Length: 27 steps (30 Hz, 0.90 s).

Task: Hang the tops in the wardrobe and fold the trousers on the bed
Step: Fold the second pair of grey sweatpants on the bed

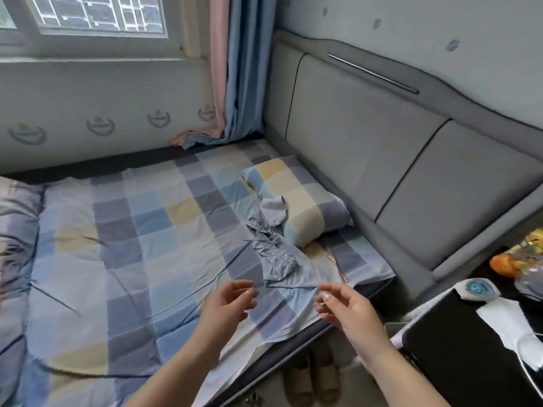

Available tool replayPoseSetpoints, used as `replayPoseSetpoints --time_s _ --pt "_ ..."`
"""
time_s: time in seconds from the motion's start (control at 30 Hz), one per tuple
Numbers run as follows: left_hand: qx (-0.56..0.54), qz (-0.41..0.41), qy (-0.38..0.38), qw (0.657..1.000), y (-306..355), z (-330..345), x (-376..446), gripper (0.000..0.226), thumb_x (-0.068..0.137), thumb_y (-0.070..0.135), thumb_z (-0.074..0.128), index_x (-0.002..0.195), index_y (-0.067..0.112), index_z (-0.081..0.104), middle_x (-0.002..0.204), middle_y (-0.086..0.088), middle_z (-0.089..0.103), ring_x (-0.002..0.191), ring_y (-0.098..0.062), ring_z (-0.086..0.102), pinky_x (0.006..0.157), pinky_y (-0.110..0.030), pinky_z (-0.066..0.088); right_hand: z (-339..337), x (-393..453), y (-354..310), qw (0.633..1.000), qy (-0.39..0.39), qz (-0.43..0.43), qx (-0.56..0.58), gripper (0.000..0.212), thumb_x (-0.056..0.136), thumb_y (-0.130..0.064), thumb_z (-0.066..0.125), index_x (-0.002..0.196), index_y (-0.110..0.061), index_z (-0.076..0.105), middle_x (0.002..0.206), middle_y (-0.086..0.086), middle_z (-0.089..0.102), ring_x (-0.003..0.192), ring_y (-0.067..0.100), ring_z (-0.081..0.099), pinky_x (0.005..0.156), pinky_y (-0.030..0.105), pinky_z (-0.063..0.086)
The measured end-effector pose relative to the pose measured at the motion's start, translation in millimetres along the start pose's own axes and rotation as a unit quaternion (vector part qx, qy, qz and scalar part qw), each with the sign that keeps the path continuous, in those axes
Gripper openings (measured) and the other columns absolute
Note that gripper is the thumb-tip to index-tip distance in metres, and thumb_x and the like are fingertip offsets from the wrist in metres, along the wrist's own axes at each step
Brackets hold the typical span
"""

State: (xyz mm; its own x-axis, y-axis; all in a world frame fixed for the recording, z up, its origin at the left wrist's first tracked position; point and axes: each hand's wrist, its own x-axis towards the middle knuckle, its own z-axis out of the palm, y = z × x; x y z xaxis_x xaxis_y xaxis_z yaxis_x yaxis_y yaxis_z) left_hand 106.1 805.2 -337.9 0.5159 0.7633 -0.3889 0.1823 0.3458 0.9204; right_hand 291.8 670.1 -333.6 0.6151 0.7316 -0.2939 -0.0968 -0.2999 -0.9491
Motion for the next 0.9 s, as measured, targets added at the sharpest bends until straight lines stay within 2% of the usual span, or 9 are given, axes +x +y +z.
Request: replayPoseSetpoints --time_s 0.17,0.3,0.43,0.57,0.63,0.7,0.77,0.83,0.9 --pt "0.043 -0.037 0.009 0.998 9 15 123 0.012 0.094 0.02 0.06 0.105 0.022 0.065 0.098 0.003 0.072 0.085 -0.01 0.067 0.076 -0.025 0.051 -5 133 21 0.999 0.016 0.05 -0.015 0.018 0.095 -0.009 0.054 0.098 -0.021 0.067 0.084 -0.001 0.073 0.073 0.008 0.068 0.068 0.023 0.052" --pt "0.099 -0.063 0.003 0.993 5 30 236 0.009 0.094 0.02 0.06 0.101 0.023 0.064 0.094 0.004 0.072 0.082 -0.01 0.067 0.073 -0.024 0.05 -1 239 57 0.993 0.018 0.108 -0.032 0.018 0.095 -0.011 0.054 0.1 -0.023 0.066 0.09 0.0 0.071 0.08 0.01 0.067 0.067 0.021 0.051" --pt "0.146 -0.087 -0.004 0.985 -21 47 339 0.01 0.093 0.021 0.06 0.102 0.022 0.064 0.093 0.004 0.072 0.082 -0.008 0.066 0.072 -0.025 0.048 -9 326 102 0.98 -0.046 0.169 -0.095 0.015 0.093 -0.021 0.058 0.102 -0.031 0.063 0.102 -0.005 0.066 0.096 0.01 0.064 0.076 0.02 0.049" --pt "0.228 -0.11 -0.013 0.967 -76 68 425 0.01 0.092 0.021 0.062 0.101 0.023 0.065 0.092 0.004 0.071 0.087 -0.015 0.068 0.075 -0.031 0.05 -14 398 159 0.964 -0.065 0.195 -0.166 0.026 0.092 -0.028 0.058 0.117 -0.028 0.06 0.107 -0.016 0.06 0.097 -0.001 0.056 0.075 0.015 0.043" --pt "0.305 -0.1 -0.046 0.946 -105 80 460 0.017 0.09 0.019 0.062 0.106 0.02 0.065 0.096 0.004 0.07 0.086 -0.015 0.067 0.073 -0.024 0.049 -10 427 188 0.954 -0.086 0.204 -0.202 0.032 0.092 -0.03 0.057 0.124 -0.027 0.058 0.119 -0.011 0.058 0.099 0.002 0.053 0.081 0.018 0.04" --pt "0.397 -0.074 -0.109 0.908 -134 94 494 0.026 0.089 0.018 0.061 0.115 0.019 0.062 0.108 0.004 0.069 0.09 -0.009 0.063 0.076 -0.017 0.046 -7 457 214 0.941 -0.107 0.199 -0.252 0.037 0.092 -0.031 0.057 0.128 -0.026 0.056 0.126 -0.007 0.057 0.098 0.006 0.053 0.081 0.02 0.041" --pt "0.492 -0.033 -0.168 0.854 -165 112 529 0.036 0.09 0.019 0.06 0.127 0.021 0.056 0.124 0.005 0.063 0.105 -0.009 0.06 0.087 -0.021 0.045 -4 488 245 0.931 -0.115 0.174 -0.3 0.041 0.091 -0.03 0.058 0.131 -0.021 0.054 0.134 -0.003 0.053 0.108 0.013 0.056 0.09 0.025 0.044" --pt "0.556 0.012 -0.2 0.807 -189 129 556 0.047 0.092 0.021 0.057 0.138 0.024 0.046 0.139 0.004 0.052 0.124 -0.015 0.05 0.1 -0.028 0.041 2 513 266 0.924 -0.119 0.152 -0.33 0.049 0.091 -0.029 0.058 0.138 -0.018 0.047 0.142 -0.001 0.045 0.123 0.015 0.049 0.102 0.025 0.037" --pt "0.595 0.059 -0.217 0.772 -215 143 580 0.057 0.093 0.016 0.055 0.145 0.026 0.036 0.149 0.005 0.04 0.136 -0.017 0.037 0.108 -0.031 0.034 9 534 289 0.92 -0.129 0.136 -0.344 0.047 0.091 -0.026 0.056 0.137 -0.017 0.046 0.141 0.001 0.045 0.124 0.018 0.048 0.102 0.027 0.038"
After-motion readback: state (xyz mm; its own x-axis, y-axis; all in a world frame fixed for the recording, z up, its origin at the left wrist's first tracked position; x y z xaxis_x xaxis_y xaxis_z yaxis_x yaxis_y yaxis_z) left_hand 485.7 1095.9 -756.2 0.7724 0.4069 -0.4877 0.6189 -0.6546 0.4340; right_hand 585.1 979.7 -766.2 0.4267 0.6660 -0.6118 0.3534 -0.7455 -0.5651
